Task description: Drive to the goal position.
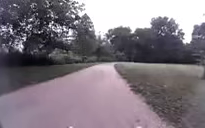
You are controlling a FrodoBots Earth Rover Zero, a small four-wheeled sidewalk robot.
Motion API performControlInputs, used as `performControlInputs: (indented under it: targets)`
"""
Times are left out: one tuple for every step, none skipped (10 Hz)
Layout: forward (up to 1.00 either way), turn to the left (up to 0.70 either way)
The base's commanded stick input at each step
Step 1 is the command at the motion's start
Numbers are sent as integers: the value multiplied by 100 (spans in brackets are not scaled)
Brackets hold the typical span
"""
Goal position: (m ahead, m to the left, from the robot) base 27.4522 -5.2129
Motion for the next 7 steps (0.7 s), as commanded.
performControlInputs:
  targets:
    - [70,0]
    - [70,0]
    - [70,0]
    - [70,0]
    - [70,0]
    - [70,0]
    - [70,0]
